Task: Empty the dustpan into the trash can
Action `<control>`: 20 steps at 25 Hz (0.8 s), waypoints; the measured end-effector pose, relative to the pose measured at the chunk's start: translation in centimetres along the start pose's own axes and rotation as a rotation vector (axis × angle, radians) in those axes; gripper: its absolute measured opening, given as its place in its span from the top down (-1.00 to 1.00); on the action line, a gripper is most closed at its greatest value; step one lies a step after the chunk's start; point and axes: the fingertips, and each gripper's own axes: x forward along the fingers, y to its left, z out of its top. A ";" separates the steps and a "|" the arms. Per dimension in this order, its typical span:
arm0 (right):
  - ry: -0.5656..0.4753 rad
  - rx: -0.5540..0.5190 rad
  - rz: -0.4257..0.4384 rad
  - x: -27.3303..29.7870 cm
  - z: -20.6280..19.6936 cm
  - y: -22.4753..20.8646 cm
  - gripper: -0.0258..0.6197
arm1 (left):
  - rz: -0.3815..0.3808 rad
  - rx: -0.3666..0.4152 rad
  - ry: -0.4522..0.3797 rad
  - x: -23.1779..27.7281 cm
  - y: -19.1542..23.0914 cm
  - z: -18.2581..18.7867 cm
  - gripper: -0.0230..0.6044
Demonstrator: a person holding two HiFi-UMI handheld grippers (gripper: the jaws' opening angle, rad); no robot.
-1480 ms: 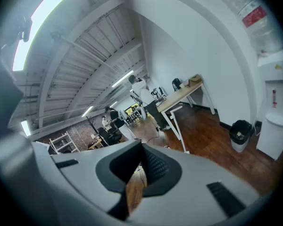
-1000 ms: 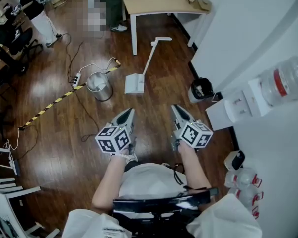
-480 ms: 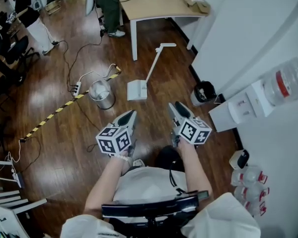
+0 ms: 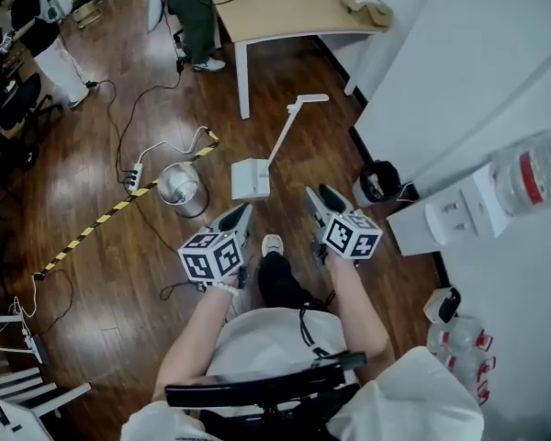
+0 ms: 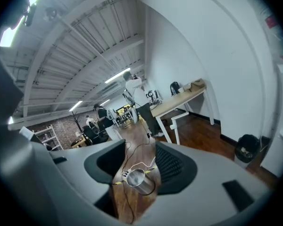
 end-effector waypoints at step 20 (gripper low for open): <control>0.102 -0.026 -0.083 24.2 7.0 -15.0 0.21 | 0.087 0.039 0.085 24.0 7.0 8.3 0.97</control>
